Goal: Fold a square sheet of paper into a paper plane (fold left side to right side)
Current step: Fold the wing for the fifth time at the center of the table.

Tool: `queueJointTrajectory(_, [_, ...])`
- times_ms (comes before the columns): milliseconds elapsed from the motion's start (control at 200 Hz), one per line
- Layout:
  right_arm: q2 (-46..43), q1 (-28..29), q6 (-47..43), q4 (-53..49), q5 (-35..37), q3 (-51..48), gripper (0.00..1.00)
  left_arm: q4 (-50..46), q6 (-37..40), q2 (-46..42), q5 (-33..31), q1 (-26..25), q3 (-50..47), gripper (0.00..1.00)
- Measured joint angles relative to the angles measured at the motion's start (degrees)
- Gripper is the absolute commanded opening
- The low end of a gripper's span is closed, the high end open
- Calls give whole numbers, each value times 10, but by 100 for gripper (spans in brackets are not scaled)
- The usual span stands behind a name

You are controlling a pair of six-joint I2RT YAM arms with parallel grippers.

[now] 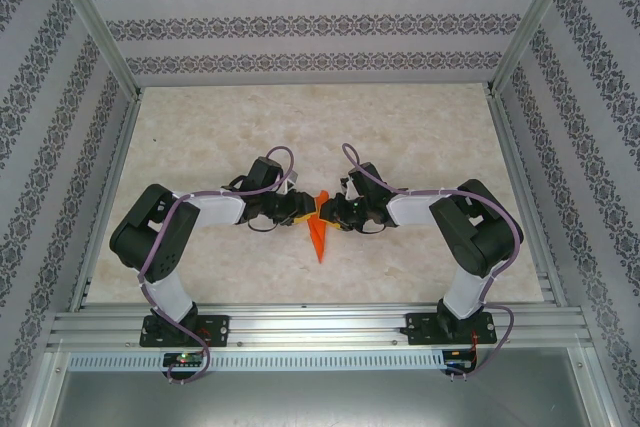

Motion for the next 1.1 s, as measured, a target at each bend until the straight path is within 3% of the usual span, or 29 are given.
queueJointTrajectory(445, [0, 0, 2, 5, 0, 0, 31, 3, -4, 19, 0, 0, -3, 38])
queueJointTrajectory(724, [0, 0, 2, 6, 0, 0, 31, 14, -9, 30, 4, 0, -5, 30])
queueJointTrajectory(1099, [0, 0, 2, 6, 0, 0, 31, 26, -18, 38, 6, 0, -9, 11])
